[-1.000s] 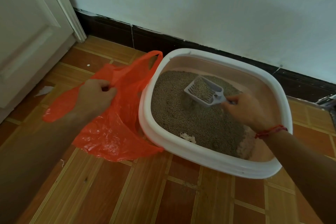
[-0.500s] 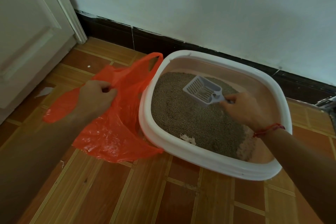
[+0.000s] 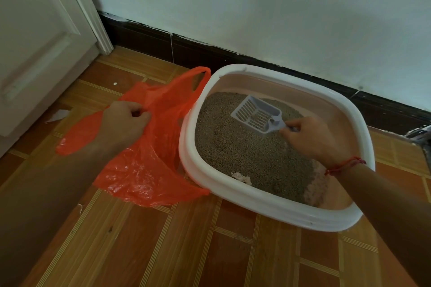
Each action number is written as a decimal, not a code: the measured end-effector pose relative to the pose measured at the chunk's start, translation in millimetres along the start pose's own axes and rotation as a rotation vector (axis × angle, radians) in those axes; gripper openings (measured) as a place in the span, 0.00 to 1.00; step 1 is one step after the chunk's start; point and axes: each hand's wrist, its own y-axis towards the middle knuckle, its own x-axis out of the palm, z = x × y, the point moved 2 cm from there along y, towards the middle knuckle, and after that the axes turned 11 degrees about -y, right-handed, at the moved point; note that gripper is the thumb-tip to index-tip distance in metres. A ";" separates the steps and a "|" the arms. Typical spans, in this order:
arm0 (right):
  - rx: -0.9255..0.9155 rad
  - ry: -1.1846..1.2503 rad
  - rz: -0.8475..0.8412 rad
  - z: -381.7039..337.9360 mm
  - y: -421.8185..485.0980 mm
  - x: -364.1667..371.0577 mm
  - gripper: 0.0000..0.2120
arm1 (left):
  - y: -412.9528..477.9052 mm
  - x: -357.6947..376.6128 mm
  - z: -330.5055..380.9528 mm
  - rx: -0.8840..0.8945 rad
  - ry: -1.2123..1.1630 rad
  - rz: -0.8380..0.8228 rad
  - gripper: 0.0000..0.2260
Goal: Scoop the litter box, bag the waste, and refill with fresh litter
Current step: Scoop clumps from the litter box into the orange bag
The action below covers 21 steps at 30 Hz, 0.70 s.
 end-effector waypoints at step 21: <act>-0.434 -0.180 -0.187 -116.2 -23.1 -32.4 0.12 | -0.6 -17.7 14.7 -0.042 -0.104 -0.024 0.10</act>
